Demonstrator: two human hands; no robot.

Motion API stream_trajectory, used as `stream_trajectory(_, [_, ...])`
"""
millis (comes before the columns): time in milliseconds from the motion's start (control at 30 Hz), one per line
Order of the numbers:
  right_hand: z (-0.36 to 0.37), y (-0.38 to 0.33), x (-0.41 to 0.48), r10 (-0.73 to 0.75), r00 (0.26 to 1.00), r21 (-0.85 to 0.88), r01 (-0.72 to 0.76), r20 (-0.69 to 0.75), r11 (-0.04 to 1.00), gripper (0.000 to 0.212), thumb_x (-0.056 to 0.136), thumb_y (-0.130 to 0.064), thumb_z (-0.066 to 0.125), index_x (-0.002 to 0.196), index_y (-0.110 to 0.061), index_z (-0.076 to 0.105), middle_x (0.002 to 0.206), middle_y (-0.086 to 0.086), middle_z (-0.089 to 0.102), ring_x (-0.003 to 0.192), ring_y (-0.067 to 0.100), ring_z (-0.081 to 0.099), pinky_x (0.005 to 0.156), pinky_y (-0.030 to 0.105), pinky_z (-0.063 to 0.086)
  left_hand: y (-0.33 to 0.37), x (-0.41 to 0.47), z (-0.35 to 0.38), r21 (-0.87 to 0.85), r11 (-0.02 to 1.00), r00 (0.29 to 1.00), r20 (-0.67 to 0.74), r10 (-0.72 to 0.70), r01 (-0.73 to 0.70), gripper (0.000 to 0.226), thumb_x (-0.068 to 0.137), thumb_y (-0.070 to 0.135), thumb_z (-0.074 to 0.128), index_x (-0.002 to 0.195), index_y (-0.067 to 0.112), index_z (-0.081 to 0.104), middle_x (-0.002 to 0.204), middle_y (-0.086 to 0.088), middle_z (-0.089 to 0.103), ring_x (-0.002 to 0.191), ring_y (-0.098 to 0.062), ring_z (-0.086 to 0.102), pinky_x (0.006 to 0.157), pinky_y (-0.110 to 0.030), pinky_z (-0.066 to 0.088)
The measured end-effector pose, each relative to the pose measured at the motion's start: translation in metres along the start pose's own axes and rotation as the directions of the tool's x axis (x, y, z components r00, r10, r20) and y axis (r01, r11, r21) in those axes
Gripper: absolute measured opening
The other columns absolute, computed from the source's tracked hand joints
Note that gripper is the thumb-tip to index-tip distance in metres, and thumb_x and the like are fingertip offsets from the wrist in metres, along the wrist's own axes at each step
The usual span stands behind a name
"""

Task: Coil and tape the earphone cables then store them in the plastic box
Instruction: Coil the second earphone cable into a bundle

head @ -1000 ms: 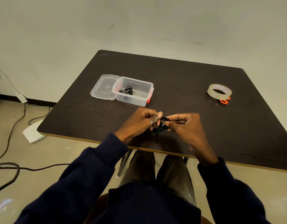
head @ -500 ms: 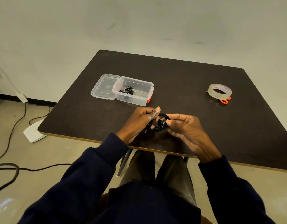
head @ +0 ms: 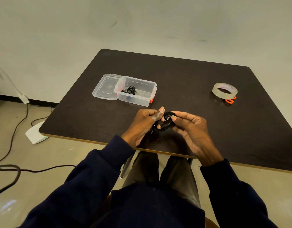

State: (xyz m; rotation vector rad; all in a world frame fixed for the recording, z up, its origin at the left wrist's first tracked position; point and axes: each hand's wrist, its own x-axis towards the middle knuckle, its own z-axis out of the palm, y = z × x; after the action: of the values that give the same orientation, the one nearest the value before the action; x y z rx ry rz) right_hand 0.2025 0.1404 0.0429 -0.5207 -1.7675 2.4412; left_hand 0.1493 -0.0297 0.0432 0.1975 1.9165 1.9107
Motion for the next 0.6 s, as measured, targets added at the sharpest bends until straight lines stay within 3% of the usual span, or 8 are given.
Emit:
stream_trajectory(100, [-0.005,-0.004,0.003,0.099,0.993,0.034,-0.102,0.065,0.994,0.019,0.083,0.005,0.071,0.096,-0.007,0.077,0.098,0.015,0.079,0.09,0.021,0.077,0.073,0.034,0.064,-0.003,-0.001,0.002,0.019,0.999,0.999,-0.038,0.029,-0.028,0.036,0.099,0.041,0.063,0.078,0.012,0.073,0.072,0.0,0.068,0.058,-0.004,0.057,0.06,-0.019,0.046])
stream_trajectory(200, [-0.012,-0.008,0.006,0.136,0.979,-0.012,-0.135,0.155,0.991,0.028,0.073,-0.002,0.075,0.101,-0.006,0.077,0.105,0.018,0.078,0.097,0.025,0.076,0.077,0.037,0.064,-0.004,-0.002,0.002,0.005,1.0,0.999,-0.036,0.024,-0.024,0.037,0.098,0.041,0.064,0.078,0.012,0.073,0.076,-0.007,0.067,0.059,-0.006,0.058,0.062,-0.022,0.048])
stream_trajectory(333, [-0.016,-0.015,0.006,0.105,0.965,-0.189,-0.06,0.239,0.98,0.032,0.077,-0.009,0.077,0.11,-0.01,0.077,0.109,0.018,0.077,0.105,0.03,0.074,0.085,0.04,0.06,-0.005,-0.004,0.002,-0.113,0.994,0.999,0.037,-0.008,0.012,0.039,0.1,0.041,0.061,0.072,0.016,0.068,0.079,-0.01,0.068,0.062,-0.009,0.058,0.062,-0.02,0.051])
stream_trajectory(400, [-0.016,-0.018,0.005,0.084,0.962,-0.26,-0.014,0.258,0.966,0.028,0.085,-0.005,0.074,0.112,-0.012,0.077,0.109,0.016,0.077,0.108,0.032,0.073,0.09,0.045,0.057,-0.003,-0.004,0.002,-0.14,0.99,0.997,0.069,-0.025,0.035,0.04,0.103,0.041,0.058,0.07,0.017,0.064,0.073,-0.005,0.067,0.059,-0.007,0.056,0.059,-0.018,0.048])
stream_trajectory(533, [-0.015,-0.019,0.002,0.01,0.956,-0.354,0.099,0.294,0.93,0.026,0.091,0.002,0.069,0.11,-0.014,0.076,0.104,0.012,0.079,0.105,0.033,0.073,0.085,0.042,0.057,-0.002,-0.007,0.001,-0.187,0.979,0.987,0.15,-0.056,0.084,0.042,0.104,0.042,0.055,0.067,0.021,0.056,0.067,0.002,0.063,0.053,-0.004,0.051,0.053,-0.014,0.044])
stream_trajectory(600, [-0.012,-0.016,-0.001,-0.045,0.953,-0.393,0.166,0.298,0.904,0.029,0.09,0.006,0.068,0.109,-0.015,0.075,0.103,0.008,0.079,0.103,0.028,0.075,0.093,0.044,0.059,-0.001,-0.008,0.0,-0.214,0.971,0.982,0.179,-0.067,0.106,0.042,0.105,0.041,0.055,0.067,0.022,0.055,0.065,0.004,0.06,0.053,-0.004,0.051,0.05,-0.014,0.043])
